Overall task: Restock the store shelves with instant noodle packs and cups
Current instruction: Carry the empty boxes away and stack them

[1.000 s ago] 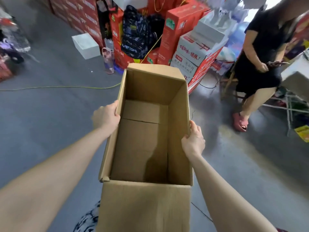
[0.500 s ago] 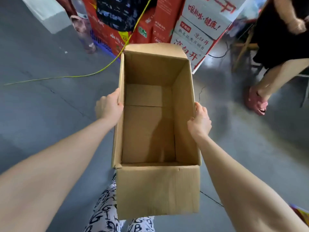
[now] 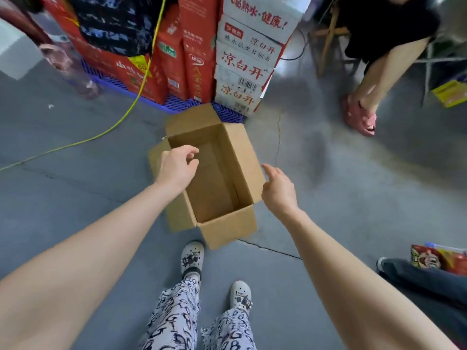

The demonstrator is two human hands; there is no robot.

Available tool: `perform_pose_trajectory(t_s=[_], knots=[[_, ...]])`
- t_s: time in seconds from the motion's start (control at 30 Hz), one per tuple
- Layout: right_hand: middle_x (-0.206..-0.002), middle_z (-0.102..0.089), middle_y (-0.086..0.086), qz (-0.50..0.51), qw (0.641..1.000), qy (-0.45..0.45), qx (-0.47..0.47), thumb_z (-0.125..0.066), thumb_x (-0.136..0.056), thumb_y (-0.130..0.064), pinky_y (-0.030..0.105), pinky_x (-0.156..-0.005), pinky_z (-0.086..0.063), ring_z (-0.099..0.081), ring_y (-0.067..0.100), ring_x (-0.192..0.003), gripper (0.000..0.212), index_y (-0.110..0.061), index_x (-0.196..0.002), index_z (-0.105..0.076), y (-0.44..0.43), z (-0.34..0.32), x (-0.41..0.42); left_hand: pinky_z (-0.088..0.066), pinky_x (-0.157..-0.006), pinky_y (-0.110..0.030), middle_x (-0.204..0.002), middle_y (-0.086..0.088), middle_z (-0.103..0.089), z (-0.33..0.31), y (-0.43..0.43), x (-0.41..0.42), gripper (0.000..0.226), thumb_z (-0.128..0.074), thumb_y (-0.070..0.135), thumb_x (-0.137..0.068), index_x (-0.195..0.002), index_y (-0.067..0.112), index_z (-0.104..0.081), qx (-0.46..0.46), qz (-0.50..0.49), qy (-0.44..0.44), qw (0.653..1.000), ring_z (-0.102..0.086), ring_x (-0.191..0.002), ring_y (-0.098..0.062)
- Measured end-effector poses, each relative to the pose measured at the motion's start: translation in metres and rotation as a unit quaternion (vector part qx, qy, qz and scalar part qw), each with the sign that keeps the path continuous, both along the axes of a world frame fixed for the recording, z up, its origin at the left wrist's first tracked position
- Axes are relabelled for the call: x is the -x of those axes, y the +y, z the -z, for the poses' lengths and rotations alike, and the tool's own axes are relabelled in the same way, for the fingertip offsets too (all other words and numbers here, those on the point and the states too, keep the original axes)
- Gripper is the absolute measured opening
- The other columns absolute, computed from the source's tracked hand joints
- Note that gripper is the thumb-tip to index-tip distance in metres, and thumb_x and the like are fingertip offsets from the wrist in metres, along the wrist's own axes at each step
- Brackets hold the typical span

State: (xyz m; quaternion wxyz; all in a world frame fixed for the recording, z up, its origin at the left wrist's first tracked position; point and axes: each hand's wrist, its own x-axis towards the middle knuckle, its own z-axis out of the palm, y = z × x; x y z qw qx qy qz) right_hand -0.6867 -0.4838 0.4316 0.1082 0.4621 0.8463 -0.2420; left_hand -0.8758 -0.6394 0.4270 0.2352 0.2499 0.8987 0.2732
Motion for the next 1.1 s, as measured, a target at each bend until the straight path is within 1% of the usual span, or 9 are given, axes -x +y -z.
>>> perform_pose_trajectory(t_s=[0.1,0.17,0.3,0.43,0.53,0.7,0.8,0.87,1.1], knots=[[-0.139,-0.053,0.005,0.001,1.0,0.021,0.0,-0.043,-0.095,0.002,0.037,-0.105,-0.044,-0.052,0.029,-0.125,0.058,-0.021,-0.148,-0.042,-0.001,-0.025,-0.015,-0.044,-0.091,-0.029,-0.104,0.0,-0.072,-0.025,0.013,-0.013,0.026,-0.058,0.021,-0.094,-0.118,0.021,-0.068,-0.003,0.076,-0.011,0.997,-0.063,-0.1,-0.021],[-0.137,-0.055,0.006,-0.003,0.999,0.037,-0.005,-0.045,-0.096,-0.001,0.038,-0.105,-0.044,-0.053,0.029,-0.124,0.055,-0.021,-0.148,-0.044,-0.002,-0.043,-0.026,-0.049,-0.092,-0.034,-0.104,0.001,-0.073,-0.042,0.022,-0.023,0.023,-0.056,0.025,-0.095,-0.116,0.025,-0.067,0.01,0.14,-0.007,0.99,-0.065,-0.098,-0.022],[-0.132,-0.06,0.005,-0.006,0.997,0.075,-0.027,-0.051,-0.094,-0.003,0.04,-0.102,-0.046,-0.058,0.028,-0.116,0.051,-0.02,-0.142,-0.051,-0.005,-0.081,-0.063,-0.049,-0.092,-0.034,-0.109,0.002,-0.072,-0.082,0.041,-0.055,0.021,-0.053,0.029,-0.098,-0.114,0.029,-0.067,0.029,0.293,0.02,0.955,-0.065,-0.102,-0.023],[-0.126,-0.063,0.006,0.039,0.992,0.096,-0.066,-0.053,-0.091,-0.001,0.04,-0.095,-0.049,-0.063,0.03,-0.102,0.049,-0.018,-0.136,-0.057,-0.016,-0.123,-0.124,-0.051,-0.087,-0.033,-0.109,0.001,-0.069,-0.125,0.057,-0.103,0.017,-0.055,0.023,-0.096,-0.107,0.023,-0.069,-0.017,0.437,0.053,0.898,-0.064,-0.099,-0.02],[-0.116,-0.065,0.005,0.074,0.989,0.101,-0.085,-0.053,-0.089,0.0,0.04,-0.09,-0.05,-0.065,0.028,-0.097,0.046,-0.018,-0.131,-0.061,-0.028,-0.152,-0.171,-0.051,-0.081,-0.034,-0.105,0.004,-0.062,-0.154,0.069,-0.138,0.013,-0.057,0.025,-0.095,-0.102,0.025,-0.068,-0.044,0.5,0.076,0.862,-0.062,-0.091,-0.02],[-0.106,-0.066,-0.001,0.146,0.971,0.11,-0.152,-0.06,-0.088,-0.006,0.036,-0.082,-0.051,-0.066,0.018,-0.089,0.034,-0.02,-0.119,-0.066,-0.076,-0.21,-0.281,-0.052,-0.079,-0.035,-0.095,0.008,-0.058,-0.208,0.078,-0.24,0.012,-0.059,0.031,-0.093,-0.1,0.029,-0.068,-0.098,0.606,0.129,0.778,-0.063,-0.088,-0.018],[-0.103,-0.066,-0.001,0.19,0.957,0.106,-0.191,-0.064,-0.086,-0.01,0.036,-0.081,-0.053,-0.066,0.018,-0.085,0.03,-0.02,-0.114,-0.068,-0.121,-0.233,-0.352,-0.05,-0.075,-0.03,-0.09,0.013,-0.053,-0.235,0.065,-0.317,0.011,-0.061,0.029,-0.09,-0.098,0.029,-0.069,-0.137,0.664,0.15,0.719,-0.062,-0.088,-0.016],[-0.101,-0.066,-0.001,0.223,0.946,0.108,-0.211,-0.065,-0.086,-0.012,0.037,-0.081,-0.053,-0.065,0.017,-0.084,0.027,-0.02,-0.112,-0.068,-0.158,-0.243,-0.399,-0.049,-0.073,-0.028,-0.092,0.012,-0.057,-0.246,0.05,-0.369,0.013,-0.058,0.028,-0.09,-0.098,0.03,-0.068,-0.154,0.697,0.164,0.681,-0.062,-0.088,-0.015],[-0.102,-0.065,-0.002,0.329,0.908,0.073,-0.249,-0.065,-0.086,-0.013,0.038,-0.082,-0.053,-0.062,0.016,-0.086,0.031,-0.021,-0.116,-0.067,-0.309,-0.262,-0.556,-0.044,-0.068,-0.028,-0.09,0.015,-0.057,-0.268,-0.04,-0.551,0.017,-0.053,0.029,-0.09,-0.097,0.031,-0.068,-0.201,0.779,0.162,0.572,-0.061,-0.088,-0.015]])
